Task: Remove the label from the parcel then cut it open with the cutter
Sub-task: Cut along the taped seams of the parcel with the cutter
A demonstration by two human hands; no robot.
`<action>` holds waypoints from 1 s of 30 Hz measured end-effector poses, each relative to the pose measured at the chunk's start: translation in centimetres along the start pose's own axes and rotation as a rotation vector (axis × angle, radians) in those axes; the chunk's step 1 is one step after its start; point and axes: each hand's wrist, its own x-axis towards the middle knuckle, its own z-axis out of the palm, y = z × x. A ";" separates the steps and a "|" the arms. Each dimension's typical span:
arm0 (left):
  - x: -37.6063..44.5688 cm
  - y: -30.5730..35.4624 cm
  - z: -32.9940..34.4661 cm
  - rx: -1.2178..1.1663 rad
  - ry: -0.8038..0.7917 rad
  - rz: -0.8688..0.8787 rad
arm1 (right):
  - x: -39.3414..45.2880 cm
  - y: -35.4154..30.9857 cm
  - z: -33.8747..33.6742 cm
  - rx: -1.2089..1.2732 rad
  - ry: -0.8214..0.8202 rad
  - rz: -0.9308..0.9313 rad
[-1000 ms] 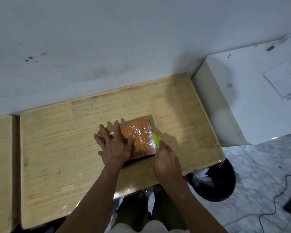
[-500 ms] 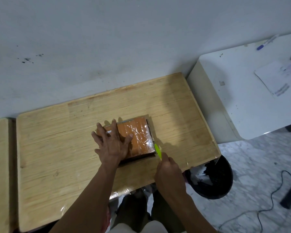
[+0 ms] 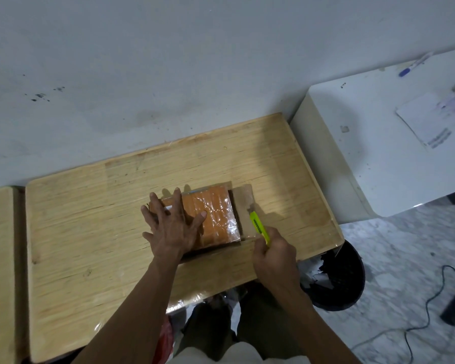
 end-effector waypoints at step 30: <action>-0.7 0.7 1.4 -0.044 0.078 -0.107 | 14.9 2.5 0.6 -0.114 0.081 0.071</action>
